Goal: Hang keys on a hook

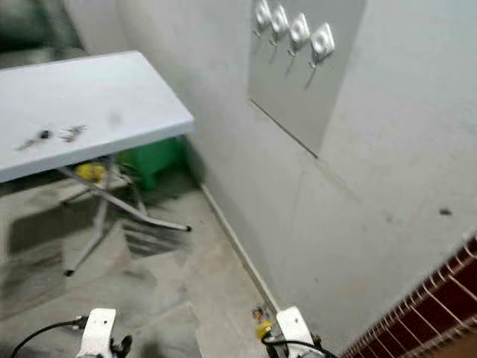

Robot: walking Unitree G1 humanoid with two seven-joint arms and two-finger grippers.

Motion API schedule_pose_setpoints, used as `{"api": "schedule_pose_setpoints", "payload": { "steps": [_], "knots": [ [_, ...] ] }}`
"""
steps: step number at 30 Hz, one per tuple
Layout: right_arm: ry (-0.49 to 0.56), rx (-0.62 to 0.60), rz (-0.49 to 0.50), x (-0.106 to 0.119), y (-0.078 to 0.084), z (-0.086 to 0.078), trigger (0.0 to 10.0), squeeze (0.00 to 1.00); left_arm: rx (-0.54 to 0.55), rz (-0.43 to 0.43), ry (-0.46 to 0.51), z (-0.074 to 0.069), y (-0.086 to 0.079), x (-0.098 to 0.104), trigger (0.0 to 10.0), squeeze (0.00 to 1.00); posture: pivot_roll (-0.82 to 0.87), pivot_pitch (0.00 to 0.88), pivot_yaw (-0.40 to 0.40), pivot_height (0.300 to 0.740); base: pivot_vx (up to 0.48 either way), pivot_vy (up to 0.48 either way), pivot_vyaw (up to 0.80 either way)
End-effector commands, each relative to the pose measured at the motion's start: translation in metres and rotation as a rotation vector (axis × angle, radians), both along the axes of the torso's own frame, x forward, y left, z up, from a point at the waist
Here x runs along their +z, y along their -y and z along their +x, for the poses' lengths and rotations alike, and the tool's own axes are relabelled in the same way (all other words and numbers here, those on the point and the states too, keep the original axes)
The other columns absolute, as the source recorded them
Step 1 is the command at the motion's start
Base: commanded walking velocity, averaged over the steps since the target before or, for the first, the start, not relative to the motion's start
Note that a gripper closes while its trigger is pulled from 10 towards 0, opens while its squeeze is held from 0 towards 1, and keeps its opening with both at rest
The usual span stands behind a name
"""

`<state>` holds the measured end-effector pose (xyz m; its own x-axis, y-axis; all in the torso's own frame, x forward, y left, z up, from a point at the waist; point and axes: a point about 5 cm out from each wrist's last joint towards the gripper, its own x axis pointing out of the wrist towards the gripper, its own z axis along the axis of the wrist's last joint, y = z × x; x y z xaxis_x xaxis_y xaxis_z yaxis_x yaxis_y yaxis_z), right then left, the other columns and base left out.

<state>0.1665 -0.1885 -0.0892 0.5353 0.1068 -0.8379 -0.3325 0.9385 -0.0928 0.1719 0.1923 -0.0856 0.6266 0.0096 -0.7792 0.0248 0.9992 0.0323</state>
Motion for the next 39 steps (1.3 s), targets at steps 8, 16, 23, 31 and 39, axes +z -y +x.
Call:
{"api": "schedule_pose_setpoints", "payload": {
  "steps": [8,16,23,31,39],
  "knots": [
    [0.015,0.002,0.015,0.0024,-0.0043,0.0066,10.0,0.0,0.028,-0.002,-0.005,-0.003,-0.0066,-0.0004,10.0,0.0,-0.08,0.0,-0.008,0.74,0.0,0.0,0.8],
    [0.014,0.002,0.013,0.0027,-0.0024,0.0067,10.0,0.0,0.043,-0.019,0.002,-0.0024,-0.0052,-0.0002,10.0,0.0,-0.08,0.0,-0.012,0.74,0.0,0.0,0.8],
    [0.014,-0.041,0.048,0.0029,-0.0021,0.0069,10.0,0.0,0.055,-0.031,0.002,-0.0024,-0.0047,-0.0003,10.0,0.0,-0.08,0.0,-0.014,0.74,0.0,0.0,0.46],
    [0.018,-0.039,0.048,0.0034,-0.0021,0.0079,10.0,0.0,0.068,-0.047,0.001,-0.002,-0.0039,-0.0004,10.0,0.0,-0.08,0.0,-0.017,0.74,0.0,0.071,0.0],
    [0.018,-0.046,0.054,0.0032,-0.0017,0.0072,10.0,0.0,0.07,-0.055,0.001,-0.0022,-0.0029,-0.0006,10.0,0.0,-0.08,0.0,-0.017,0.74,0.0,0.448,0.0]
  ]
}}
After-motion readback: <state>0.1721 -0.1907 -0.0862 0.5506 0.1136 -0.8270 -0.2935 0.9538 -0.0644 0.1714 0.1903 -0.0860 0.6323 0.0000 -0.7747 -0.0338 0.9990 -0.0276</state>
